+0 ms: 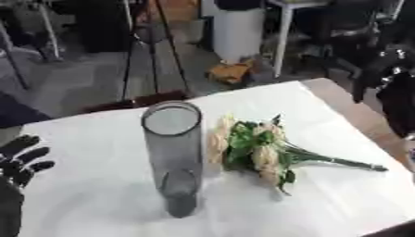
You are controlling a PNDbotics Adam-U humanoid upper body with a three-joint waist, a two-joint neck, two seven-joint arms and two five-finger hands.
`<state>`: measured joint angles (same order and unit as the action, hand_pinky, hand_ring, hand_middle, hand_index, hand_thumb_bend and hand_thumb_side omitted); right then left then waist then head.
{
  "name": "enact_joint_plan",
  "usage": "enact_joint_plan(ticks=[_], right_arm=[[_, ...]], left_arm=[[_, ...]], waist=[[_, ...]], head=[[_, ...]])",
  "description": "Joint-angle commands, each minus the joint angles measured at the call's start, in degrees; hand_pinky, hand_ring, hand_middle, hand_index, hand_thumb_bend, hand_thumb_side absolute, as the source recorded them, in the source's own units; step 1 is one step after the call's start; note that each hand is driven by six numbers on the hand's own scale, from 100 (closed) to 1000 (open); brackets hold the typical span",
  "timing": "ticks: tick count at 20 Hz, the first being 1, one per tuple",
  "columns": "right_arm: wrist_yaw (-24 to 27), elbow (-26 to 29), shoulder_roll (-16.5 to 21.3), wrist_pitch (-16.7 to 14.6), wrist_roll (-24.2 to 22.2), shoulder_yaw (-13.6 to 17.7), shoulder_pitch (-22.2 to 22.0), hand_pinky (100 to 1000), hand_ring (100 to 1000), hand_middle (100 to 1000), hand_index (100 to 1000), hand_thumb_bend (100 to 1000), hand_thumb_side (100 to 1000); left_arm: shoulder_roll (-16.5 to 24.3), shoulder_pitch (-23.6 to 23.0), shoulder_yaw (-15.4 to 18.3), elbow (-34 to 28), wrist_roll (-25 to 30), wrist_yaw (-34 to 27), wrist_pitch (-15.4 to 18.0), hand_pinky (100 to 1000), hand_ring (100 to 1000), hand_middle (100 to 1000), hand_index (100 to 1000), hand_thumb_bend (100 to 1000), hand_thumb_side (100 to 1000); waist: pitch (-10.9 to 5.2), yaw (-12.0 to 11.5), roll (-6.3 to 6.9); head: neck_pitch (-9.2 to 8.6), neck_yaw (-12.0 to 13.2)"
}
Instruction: Arrange flowers into the vase.
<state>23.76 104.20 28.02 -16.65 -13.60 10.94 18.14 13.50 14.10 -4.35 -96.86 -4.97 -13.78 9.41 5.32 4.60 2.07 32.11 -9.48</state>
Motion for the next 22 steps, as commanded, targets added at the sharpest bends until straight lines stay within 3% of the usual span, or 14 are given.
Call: enact_joint_plan(ticks=[1,19,20,22], right_arm=[[-0.39,0.61,1.17,-0.02,-0.35,0.42,0.61,271,374,358,539,911,595],[-1.71,0.15,1.55,0.36,-2.42,0.26,0.69,310,404,380,575,901,567],[-2.08,-0.14,2.01,0.55,-2.81,-0.11,0.67,382,460,428,654,874,547],[-3.66,-1.64,4.45,0.85,-4.4,-1.31,0.95,442,503,468,702,850,566]], left_arm=[[0.71,0.63,0.61,-1.17,0.16,0.21,0.08,687,747,753,801,1000,789],[0.7,0.63,0.64,-1.17,0.08,0.45,0.07,686,743,750,800,1000,788],[0.78,0.63,0.61,-1.15,0.1,0.48,0.05,686,743,749,800,1000,789],[0.9,0.65,0.57,-1.11,0.17,0.53,0.02,686,743,749,800,1000,789]], waist=[[-0.52,-0.06,0.15],[-0.45,-0.24,0.17],[-0.46,-0.24,0.07],[-0.52,-0.31,-0.04]], head=[[-0.61,0.14],[-0.4,0.43],[-0.33,0.38],[-0.26,0.25]])
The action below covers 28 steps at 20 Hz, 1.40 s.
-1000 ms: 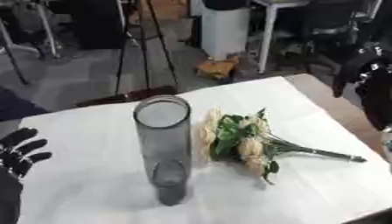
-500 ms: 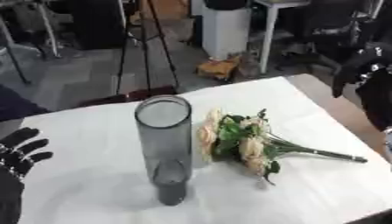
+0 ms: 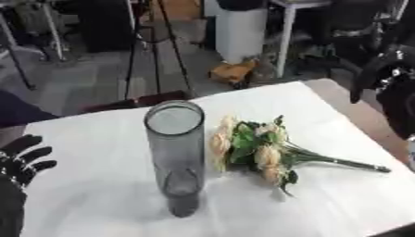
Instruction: Arrange flowers into the vase.
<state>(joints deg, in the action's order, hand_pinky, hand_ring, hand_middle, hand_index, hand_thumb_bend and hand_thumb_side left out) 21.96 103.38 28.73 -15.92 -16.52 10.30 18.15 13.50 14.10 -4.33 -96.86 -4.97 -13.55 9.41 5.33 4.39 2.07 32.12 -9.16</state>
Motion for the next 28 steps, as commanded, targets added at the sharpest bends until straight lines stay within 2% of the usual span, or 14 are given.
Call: enact_joint_plan(ticks=[1,2,3,5,11,12,13,15,17,23,28], right_arm=[[-2.81,-1.91,4.94,0.0,-2.43,-1.19,1.14,480,535,485,729,684,392],[-3.72,-3.06,6.03,-0.09,-3.34,-1.8,1.36,480,535,497,729,837,577],[-4.67,-4.33,6.97,-0.31,-4.28,-2.39,1.67,515,564,522,748,823,593],[-6.51,-6.76,8.01,-1.34,-6.13,-2.96,2.33,515,564,522,748,823,593],[-11.32,-9.85,7.17,-4.55,-10.14,-2.09,3.04,515,564,522,748,823,593],[-11.57,-10.04,7.17,-4.73,-10.24,-2.12,3.02,684,714,649,811,593,574],[-12.14,-10.86,7.88,-4.39,-10.72,-2.69,2.62,689,718,654,812,582,566],[-13.89,-13.62,10.43,-2.9,-12.41,-3.4,3.46,699,731,668,819,574,562],[-15.77,-16.66,11.76,-3.06,-14.01,-3.63,4.76,711,743,681,823,569,568],[-21.84,-24.88,12.68,-8.38,-13.52,-4.36,6.94,719,749,689,826,560,579],[-27.03,-28.01,12.16,-10.74,-11.0,-5.16,7.73,719,750,691,826,558,583]], left_arm=[[0.91,0.66,0.53,-1.09,0.18,0.31,0.01,686,743,749,800,1000,789],[0.93,0.65,0.51,-1.07,0.2,0.31,0.0,686,743,749,800,1000,789],[0.95,0.63,0.49,-1.04,0.22,0.32,-0.02,686,743,749,800,1000,789],[0.95,0.6,0.47,-0.99,0.24,0.31,-0.02,686,743,749,800,1000,789],[0.94,0.57,0.5,-0.96,0.23,0.3,0.0,686,743,749,800,1000,789],[0.97,0.55,0.51,-0.95,0.22,0.31,0.0,686,742,749,800,1000,791],[1.17,0.45,0.56,-0.87,0.18,0.34,-0.05,686,742,749,800,1000,791],[1.19,0.36,0.5,-0.79,0.2,0.31,-0.1,687,742,749,800,1000,791],[1.12,0.34,0.45,-0.74,0.24,0.26,-0.12,687,742,749,800,1000,791],[1.12,0.24,0.43,-0.58,0.28,0.2,-0.13,687,742,749,800,1000,792],[1.1,0.18,0.42,-0.54,0.32,0.19,-0.12,687,742,749,801,1000,792]], waist=[[-0.54,-0.15,-0.05],[-0.57,-0.19,-0.09],[-0.6,-0.21,-0.12],[-0.63,-0.23,-0.12],[-0.67,-0.18,-0.09],[-0.65,-0.15,-0.1],[-0.66,-0.08,-0.14],[-0.71,-0.22,-0.02],[-0.73,-0.29,0.05],[-0.75,-0.36,0.04],[-0.82,-0.45,0.06]], head=[[-0.26,-0.12],[-0.25,-0.15],[-0.23,-0.18],[-0.2,-0.2],[-0.18,-0.15],[-0.18,-0.16],[-0.12,-0.32],[0.01,-0.62],[0.11,-0.75],[0.33,-0.9],[0.36,-0.93]])
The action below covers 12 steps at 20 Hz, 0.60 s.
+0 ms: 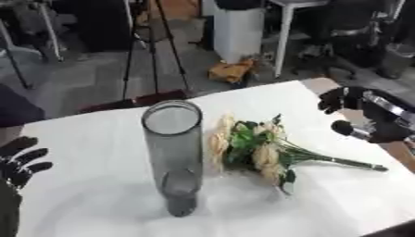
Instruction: Arrange flowers into the vase.
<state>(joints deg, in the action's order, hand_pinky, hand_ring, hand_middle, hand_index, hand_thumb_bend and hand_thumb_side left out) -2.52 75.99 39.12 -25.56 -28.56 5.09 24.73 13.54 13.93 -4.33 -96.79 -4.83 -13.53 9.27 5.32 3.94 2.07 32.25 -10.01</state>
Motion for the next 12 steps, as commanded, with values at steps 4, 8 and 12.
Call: enact_joint_plan(ticks=[4,8,12], right_arm=[[-6.78,-0.83,1.05,-1.86,3.12,-0.22,1.29,719,750,691,826,558,583],[-10.92,-2.09,0.83,-2.15,4.24,-1.27,1.35,724,756,701,830,554,609],[-15.12,-4.61,0.2,-3.06,5.3,-2.05,1.75,723,756,701,830,566,637]], left_arm=[[1.04,0.34,0.42,-0.61,0.18,0.16,0.02,687,742,749,801,1000,792],[1.08,0.33,0.39,-0.6,0.21,0.16,0.0,687,742,749,799,1000,791],[1.1,0.29,0.41,-0.59,0.23,0.14,-0.02,687,742,748,799,1000,792]], waist=[[-0.81,-0.02,0.07],[-0.87,-0.11,0.06],[-0.93,-0.2,0.16]], head=[[0.24,-0.09],[0.28,-0.17],[0.26,-0.13]])
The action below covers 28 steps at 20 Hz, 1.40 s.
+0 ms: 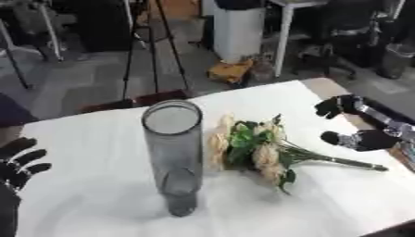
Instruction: Arrange flowers into the vase.
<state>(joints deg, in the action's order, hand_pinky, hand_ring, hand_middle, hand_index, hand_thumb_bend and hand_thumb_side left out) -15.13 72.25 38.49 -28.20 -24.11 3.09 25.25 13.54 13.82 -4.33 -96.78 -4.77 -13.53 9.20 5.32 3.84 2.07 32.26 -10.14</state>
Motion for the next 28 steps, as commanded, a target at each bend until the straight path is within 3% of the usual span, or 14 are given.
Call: enact_joint_plan(ticks=[1,12,28], right_arm=[[-3.56,-1.38,0.62,-0.64,1.29,-0.16,1.36,723,756,701,830,566,637],[-14.36,-5.35,-1.68,-2.58,6.09,-1.21,1.76,719,753,697,827,574,656],[-18.58,-10.59,-2.63,-1.64,10.03,-1.12,2.78,706,739,678,817,584,671]], left_arm=[[1.1,0.4,0.41,-0.6,0.17,0.14,0.04,687,742,748,799,1000,792],[1.07,0.48,0.36,-0.66,0.23,0.07,-0.04,687,742,748,800,1000,792],[1.07,0.55,0.31,-0.71,0.34,0.01,-0.17,687,742,748,800,1000,792]], waist=[[-0.94,-0.11,0.18],[-0.95,-0.13,0.5],[-1.07,-0.2,0.76]], head=[[0.25,0.01],[0.01,0.24],[-0.46,0.14]])
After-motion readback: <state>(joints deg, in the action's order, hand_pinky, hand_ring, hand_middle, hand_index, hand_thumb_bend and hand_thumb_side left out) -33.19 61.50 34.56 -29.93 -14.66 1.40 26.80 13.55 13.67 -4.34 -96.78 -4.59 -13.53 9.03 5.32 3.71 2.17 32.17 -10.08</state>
